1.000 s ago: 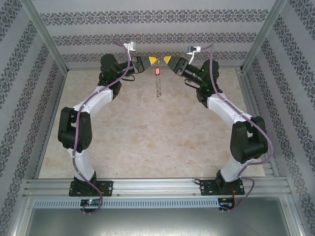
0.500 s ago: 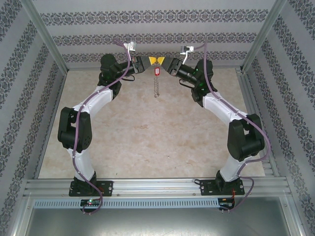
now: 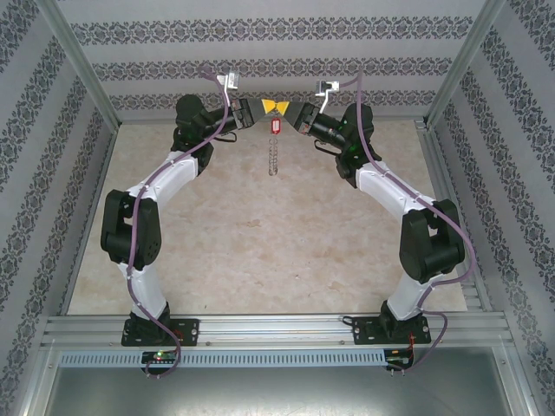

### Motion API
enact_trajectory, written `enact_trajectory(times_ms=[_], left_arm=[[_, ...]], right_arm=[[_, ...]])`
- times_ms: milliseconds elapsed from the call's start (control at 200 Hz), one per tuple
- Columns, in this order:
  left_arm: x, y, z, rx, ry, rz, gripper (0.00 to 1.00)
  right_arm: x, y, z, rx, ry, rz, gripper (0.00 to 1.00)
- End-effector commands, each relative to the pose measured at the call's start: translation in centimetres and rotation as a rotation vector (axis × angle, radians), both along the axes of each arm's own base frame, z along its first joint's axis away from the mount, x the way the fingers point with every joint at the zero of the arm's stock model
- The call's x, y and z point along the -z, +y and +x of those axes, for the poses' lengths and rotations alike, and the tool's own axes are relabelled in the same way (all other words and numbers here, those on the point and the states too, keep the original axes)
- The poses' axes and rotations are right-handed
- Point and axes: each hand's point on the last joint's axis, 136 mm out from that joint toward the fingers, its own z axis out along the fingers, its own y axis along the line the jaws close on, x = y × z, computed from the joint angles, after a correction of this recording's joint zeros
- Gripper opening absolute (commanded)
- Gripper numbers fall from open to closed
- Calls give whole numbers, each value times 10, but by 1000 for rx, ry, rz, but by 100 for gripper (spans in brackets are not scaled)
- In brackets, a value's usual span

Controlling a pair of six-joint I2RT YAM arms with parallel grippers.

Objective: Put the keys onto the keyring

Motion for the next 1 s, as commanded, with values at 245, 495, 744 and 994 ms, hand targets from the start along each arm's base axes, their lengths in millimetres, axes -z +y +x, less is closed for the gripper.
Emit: enact_trajectory(times_ms=[245,495,744,994], left_arm=[[-25,3,-27,15,-185,226,40],[-10,14,-33,60,-203,352,42],[8,8,-41,178,-149,352,27],[31,-6,-41,212,-103,358,27]], right_arm=[[3,-3,-18,-85,-143,-241,0],[14,-13,-28,-87,-223,-422,0],[14,-19,-28,-84,-248,-422,0],[14,-13,-28,-86,-239,-403,0]])
